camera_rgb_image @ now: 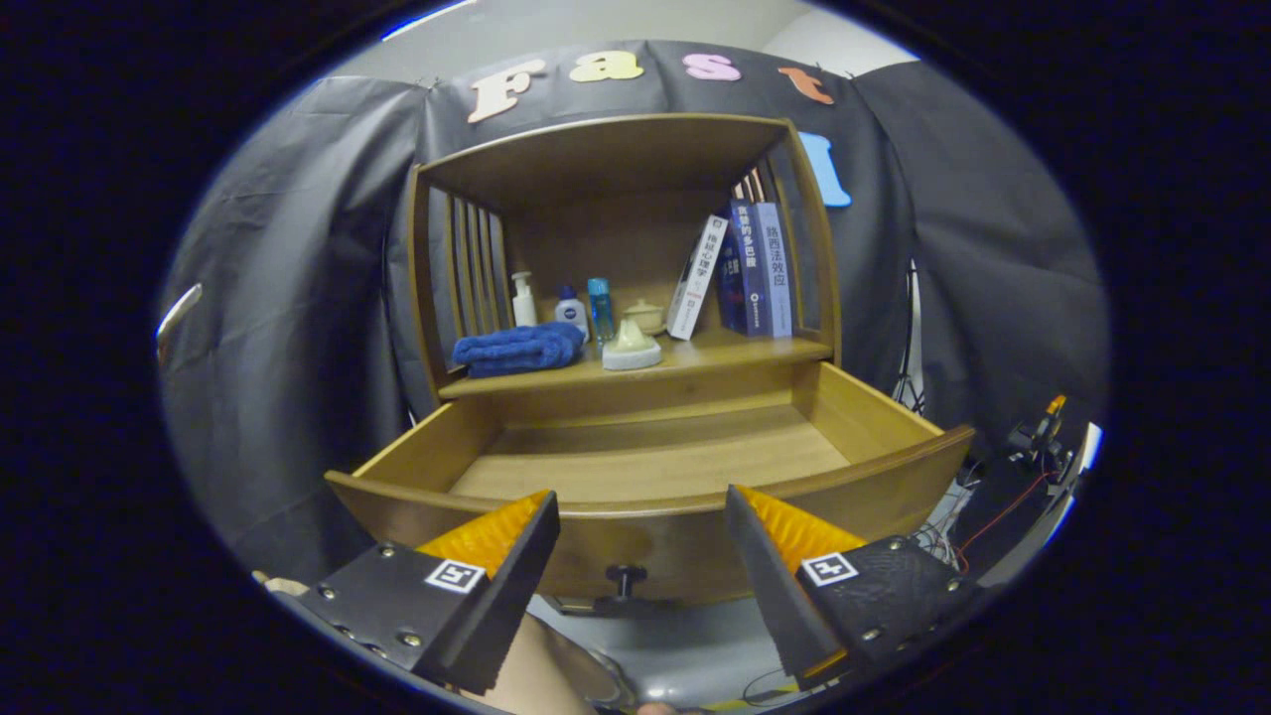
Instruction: Pull open the drawer, take out the items inside it, and place them on the countertop above the cabinet.
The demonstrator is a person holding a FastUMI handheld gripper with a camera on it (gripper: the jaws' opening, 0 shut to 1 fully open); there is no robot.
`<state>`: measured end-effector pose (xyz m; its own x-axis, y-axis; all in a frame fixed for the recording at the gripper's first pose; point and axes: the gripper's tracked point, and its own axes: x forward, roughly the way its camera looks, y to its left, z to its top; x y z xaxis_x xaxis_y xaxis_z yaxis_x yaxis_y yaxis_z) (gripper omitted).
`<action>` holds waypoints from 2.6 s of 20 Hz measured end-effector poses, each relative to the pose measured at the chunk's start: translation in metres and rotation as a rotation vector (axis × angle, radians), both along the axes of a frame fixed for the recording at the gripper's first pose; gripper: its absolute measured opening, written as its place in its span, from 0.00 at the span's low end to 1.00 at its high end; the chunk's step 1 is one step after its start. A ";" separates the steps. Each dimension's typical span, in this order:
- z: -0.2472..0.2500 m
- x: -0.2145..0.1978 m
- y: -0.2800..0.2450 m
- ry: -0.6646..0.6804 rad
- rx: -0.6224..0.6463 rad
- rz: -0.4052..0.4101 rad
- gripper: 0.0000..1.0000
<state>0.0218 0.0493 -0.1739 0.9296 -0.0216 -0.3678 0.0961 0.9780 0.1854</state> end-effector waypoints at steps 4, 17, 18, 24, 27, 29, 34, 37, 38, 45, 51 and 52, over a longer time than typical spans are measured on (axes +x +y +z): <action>-0.002 0.002 -0.003 -0.013 -0.031 -0.035 0.97; -0.008 0.058 -0.013 -0.047 -0.043 -0.002 0.97; -0.007 0.068 -0.015 -0.053 -0.044 0.000 0.97; -0.015 0.132 -0.012 -0.087 -0.066 0.003 0.97; -0.021 0.159 -0.011 -0.084 -0.077 0.006 0.98; -0.024 0.177 -0.011 -0.087 -0.087 0.008 0.98; -0.029 0.205 -0.011 -0.088 -0.091 0.007 0.98; -0.032 0.218 -0.011 -0.089 -0.087 0.004 0.98; -0.032 0.219 -0.011 -0.089 -0.088 -0.001 0.98; -0.029 0.216 -0.003 -0.102 -0.119 0.048 0.98; 0.050 0.173 -0.024 -0.250 -0.150 0.078 0.97; 0.069 0.164 -0.032 -0.281 -0.160 0.079 0.97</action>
